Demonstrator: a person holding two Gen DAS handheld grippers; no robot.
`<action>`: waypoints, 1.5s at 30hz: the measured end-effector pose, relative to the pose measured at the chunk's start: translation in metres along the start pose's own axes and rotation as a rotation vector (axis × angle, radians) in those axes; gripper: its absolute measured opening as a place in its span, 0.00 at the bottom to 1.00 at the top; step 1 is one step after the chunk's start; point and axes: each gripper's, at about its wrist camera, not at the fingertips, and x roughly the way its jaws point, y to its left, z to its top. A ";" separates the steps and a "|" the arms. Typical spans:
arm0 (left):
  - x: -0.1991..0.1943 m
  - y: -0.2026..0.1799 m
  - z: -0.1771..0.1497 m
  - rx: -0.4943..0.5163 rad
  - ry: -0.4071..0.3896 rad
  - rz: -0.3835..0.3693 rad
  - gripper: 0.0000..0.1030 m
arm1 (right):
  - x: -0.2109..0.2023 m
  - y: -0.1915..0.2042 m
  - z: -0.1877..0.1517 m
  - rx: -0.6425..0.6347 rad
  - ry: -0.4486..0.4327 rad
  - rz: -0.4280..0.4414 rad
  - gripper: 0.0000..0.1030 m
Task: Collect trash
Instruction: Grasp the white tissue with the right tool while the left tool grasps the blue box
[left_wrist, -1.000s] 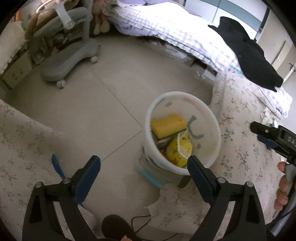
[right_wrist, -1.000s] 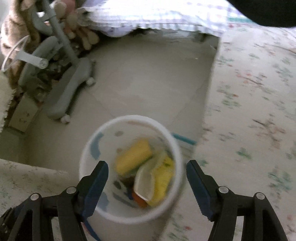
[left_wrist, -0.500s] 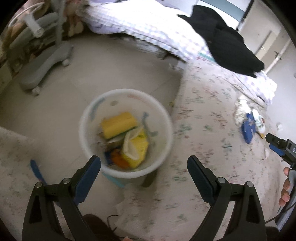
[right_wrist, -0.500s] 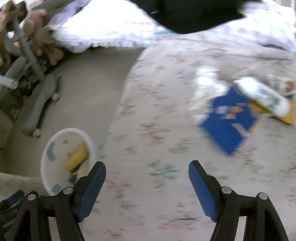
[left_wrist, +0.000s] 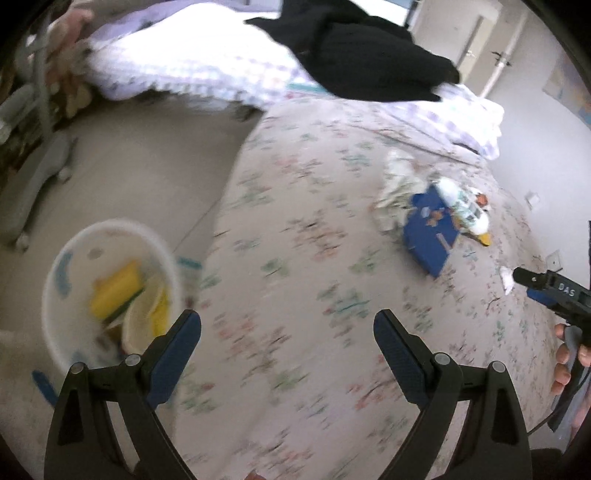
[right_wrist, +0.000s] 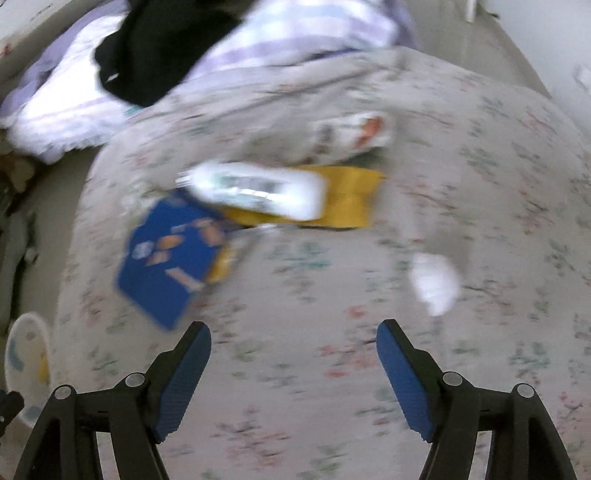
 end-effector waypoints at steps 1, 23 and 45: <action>0.005 -0.008 0.003 0.013 -0.010 -0.009 0.93 | 0.002 -0.010 0.001 0.015 0.002 -0.011 0.76; 0.079 -0.136 0.025 0.398 -0.112 -0.064 0.93 | 0.054 -0.091 0.017 0.122 0.068 -0.058 0.19; 0.033 -0.096 0.009 0.321 -0.083 -0.164 0.53 | 0.021 -0.078 0.020 0.134 0.025 0.013 0.19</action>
